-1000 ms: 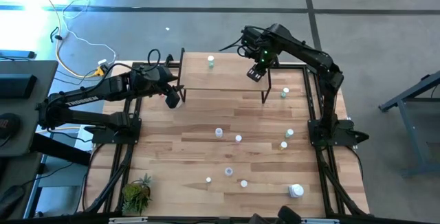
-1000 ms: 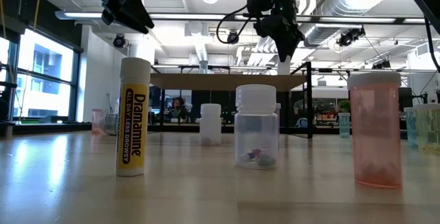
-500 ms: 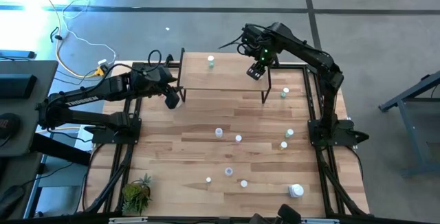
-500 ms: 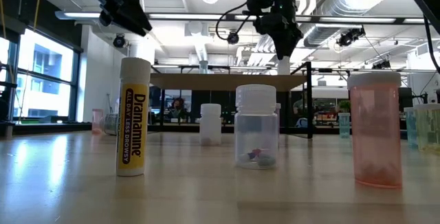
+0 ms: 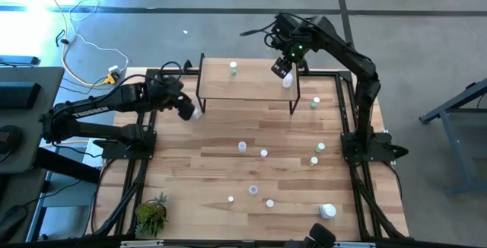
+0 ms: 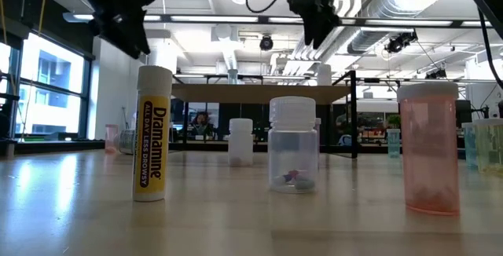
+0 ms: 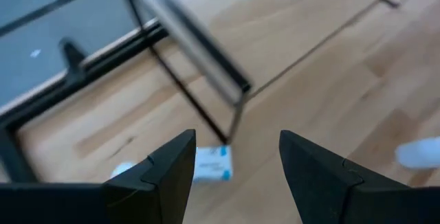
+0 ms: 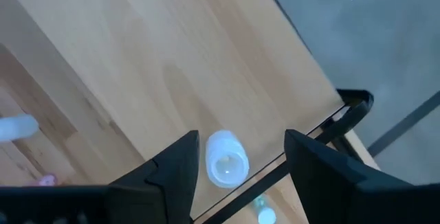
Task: Pick and place medicine bottles onto shelf by color
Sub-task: Put the orange pill bottle on the shelf
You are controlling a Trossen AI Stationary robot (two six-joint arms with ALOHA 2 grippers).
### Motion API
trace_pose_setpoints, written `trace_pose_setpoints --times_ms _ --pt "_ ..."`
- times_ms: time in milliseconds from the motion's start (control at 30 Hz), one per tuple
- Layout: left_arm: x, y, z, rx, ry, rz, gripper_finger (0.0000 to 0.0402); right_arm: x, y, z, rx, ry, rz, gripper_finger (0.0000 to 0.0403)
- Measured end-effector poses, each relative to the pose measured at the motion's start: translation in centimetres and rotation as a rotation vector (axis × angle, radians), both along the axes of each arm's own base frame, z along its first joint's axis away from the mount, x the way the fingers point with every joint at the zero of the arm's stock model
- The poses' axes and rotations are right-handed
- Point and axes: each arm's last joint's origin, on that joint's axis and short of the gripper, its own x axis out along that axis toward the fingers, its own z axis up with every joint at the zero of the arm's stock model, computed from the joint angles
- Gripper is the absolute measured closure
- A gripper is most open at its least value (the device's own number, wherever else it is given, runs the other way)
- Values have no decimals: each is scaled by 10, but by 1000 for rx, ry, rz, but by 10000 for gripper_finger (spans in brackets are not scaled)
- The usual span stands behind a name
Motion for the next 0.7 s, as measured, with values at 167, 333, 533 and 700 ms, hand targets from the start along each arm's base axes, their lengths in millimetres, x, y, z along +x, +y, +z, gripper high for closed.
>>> trace_pose_setpoints --times_ms 167,333,533,700 --pt "-8 -2 -5 -35 34 128 203 -2 1 9 -18 -36 -12 199" --pt "-15 -3 -8 -54 52 259 203 -2 2 12 -14 -56 -48 199" --pt "-24 -7 -12 -89 119 336 203 -2 2 12 -12 -57 -53 199" --pt "-32 -11 -14 -129 157 414 203 -2 2 12 -12 -57 -53 199"
